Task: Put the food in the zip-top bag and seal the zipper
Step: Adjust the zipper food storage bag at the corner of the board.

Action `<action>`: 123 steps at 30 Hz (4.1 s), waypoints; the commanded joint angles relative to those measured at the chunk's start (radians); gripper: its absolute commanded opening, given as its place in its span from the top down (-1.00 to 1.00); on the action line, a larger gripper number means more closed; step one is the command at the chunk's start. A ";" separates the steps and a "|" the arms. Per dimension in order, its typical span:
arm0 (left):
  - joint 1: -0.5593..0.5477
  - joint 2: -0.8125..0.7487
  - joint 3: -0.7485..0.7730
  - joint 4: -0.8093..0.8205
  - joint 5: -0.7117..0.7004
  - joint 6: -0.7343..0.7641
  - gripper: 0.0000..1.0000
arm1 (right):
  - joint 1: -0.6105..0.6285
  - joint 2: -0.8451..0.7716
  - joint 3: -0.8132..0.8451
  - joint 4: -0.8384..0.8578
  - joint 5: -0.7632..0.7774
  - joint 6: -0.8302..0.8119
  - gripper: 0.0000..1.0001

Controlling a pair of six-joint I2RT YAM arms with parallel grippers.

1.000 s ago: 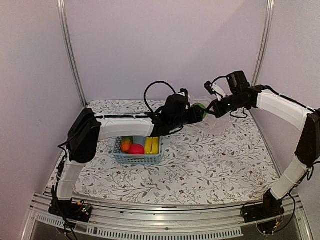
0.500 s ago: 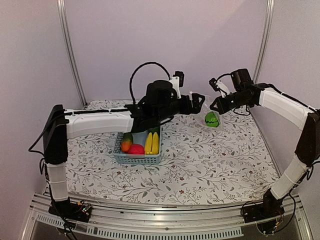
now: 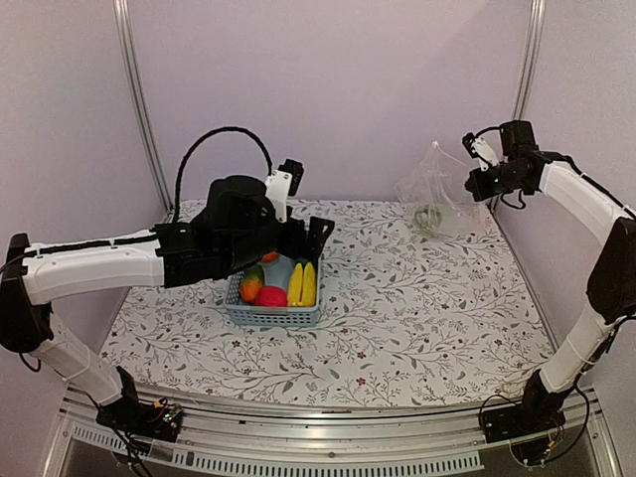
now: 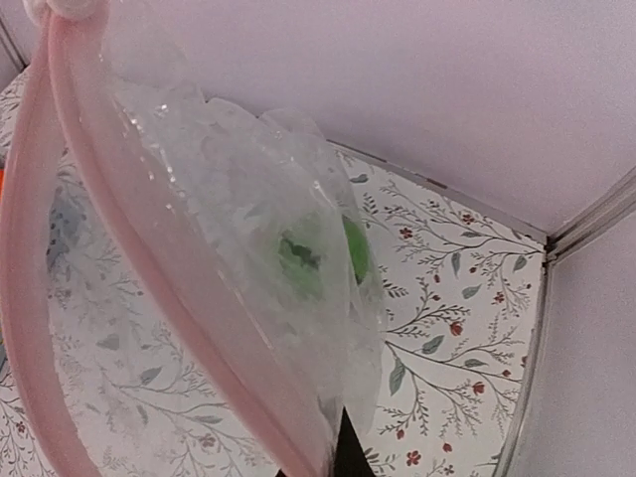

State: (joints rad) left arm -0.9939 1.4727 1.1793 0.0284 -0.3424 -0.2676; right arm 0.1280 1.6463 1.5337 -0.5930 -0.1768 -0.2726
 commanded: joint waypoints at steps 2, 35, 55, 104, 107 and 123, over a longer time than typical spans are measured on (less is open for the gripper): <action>0.015 -0.047 -0.094 -0.158 -0.085 0.045 -0.97 | -0.089 -0.003 0.150 0.018 0.240 -0.076 1.00; 0.211 0.146 0.131 -0.628 0.047 -0.051 -0.99 | 0.115 -0.124 -0.309 0.142 -0.076 -0.158 1.00; 0.261 0.240 0.172 -0.841 0.195 -0.082 -0.87 | 0.115 -0.117 -0.347 0.159 -0.058 -0.177 1.00; 0.002 0.755 0.601 -0.078 0.087 -0.666 -0.09 | 0.349 0.035 -0.131 0.070 -0.066 0.049 0.96; 0.008 0.753 0.600 -0.083 0.079 -0.653 0.22 | 0.351 0.009 -0.144 0.068 -0.050 0.047 0.95; 0.019 0.696 0.631 -0.127 0.137 -0.570 1.00 | 0.351 -0.133 -0.284 0.050 0.168 -0.081 0.32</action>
State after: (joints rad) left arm -0.9871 2.2162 1.7660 -0.0448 -0.2184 -0.8780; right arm 0.4774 1.5723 1.2873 -0.5243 -0.0841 -0.3195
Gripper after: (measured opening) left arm 0.004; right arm 0.353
